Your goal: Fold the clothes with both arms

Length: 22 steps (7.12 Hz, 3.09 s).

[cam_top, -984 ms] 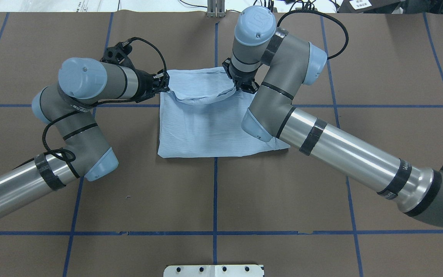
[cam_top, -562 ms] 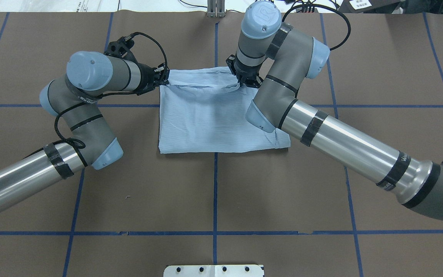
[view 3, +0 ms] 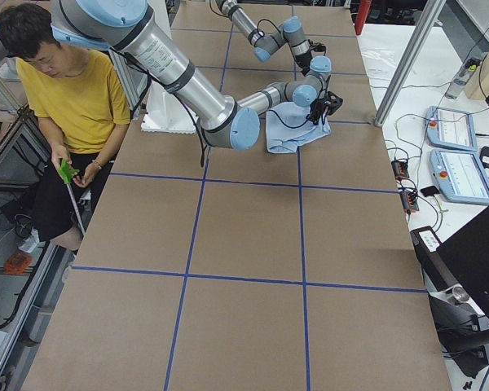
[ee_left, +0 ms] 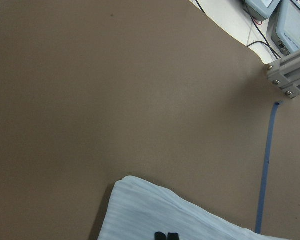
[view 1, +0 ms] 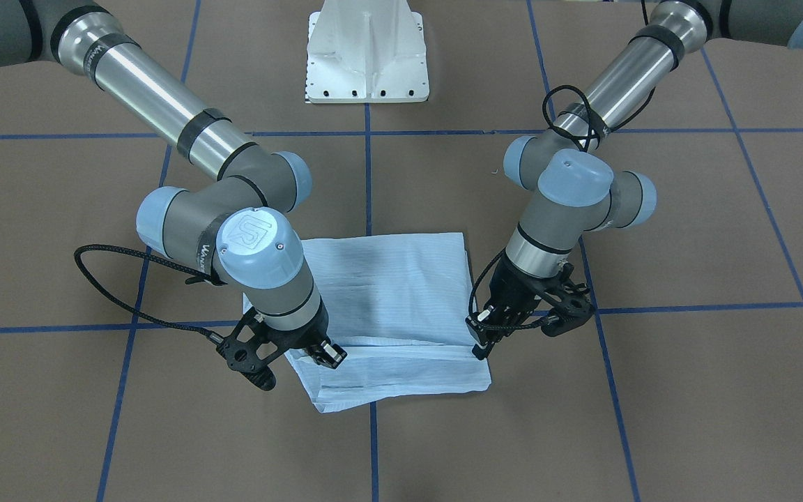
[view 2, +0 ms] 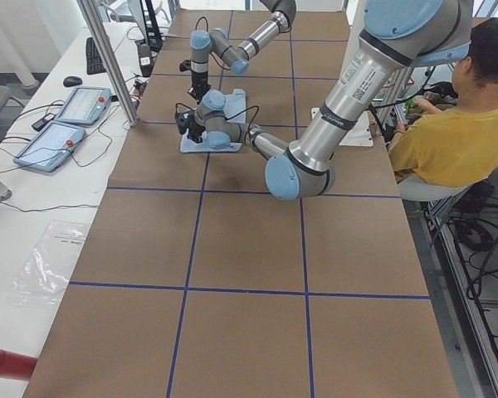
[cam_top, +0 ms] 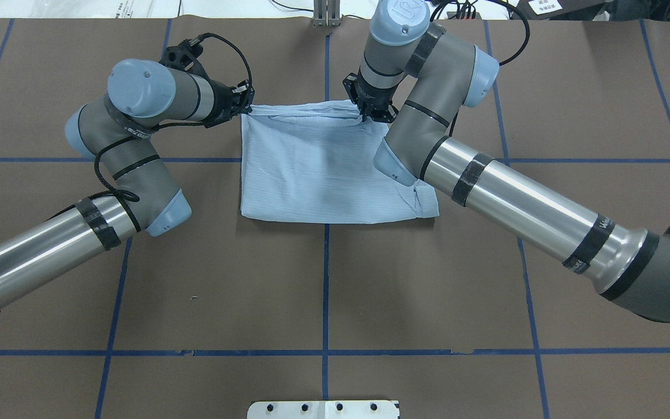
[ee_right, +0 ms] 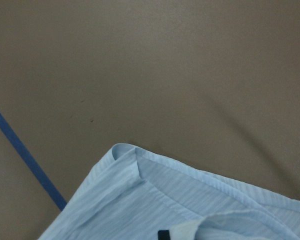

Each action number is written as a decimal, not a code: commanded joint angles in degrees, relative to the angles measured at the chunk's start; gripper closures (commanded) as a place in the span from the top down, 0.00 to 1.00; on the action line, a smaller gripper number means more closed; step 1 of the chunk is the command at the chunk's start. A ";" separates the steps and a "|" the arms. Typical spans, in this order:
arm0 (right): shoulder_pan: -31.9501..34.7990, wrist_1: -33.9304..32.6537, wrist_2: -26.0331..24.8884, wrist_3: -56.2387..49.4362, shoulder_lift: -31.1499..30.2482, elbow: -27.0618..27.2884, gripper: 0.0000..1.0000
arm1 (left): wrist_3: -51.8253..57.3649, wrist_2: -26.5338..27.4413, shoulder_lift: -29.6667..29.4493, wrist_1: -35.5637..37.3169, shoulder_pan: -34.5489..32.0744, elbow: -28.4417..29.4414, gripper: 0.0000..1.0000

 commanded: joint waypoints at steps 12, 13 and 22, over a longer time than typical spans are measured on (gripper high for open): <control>20.33 2.51 15.95 -41.84 -29.64 17.01 1.00 | 52.94 -18.67 19.58 -1.06 -17.07 -12.91 0.72; 22.80 2.59 17.10 -49.74 -35.69 20.36 1.00 | 60.52 -25.18 24.14 -1.06 -24.35 -13.28 0.73; 44.10 -26.93 16.85 -103.34 -48.41 30.92 1.00 | 90.57 -32.10 40.18 27.51 -40.15 -29.74 1.00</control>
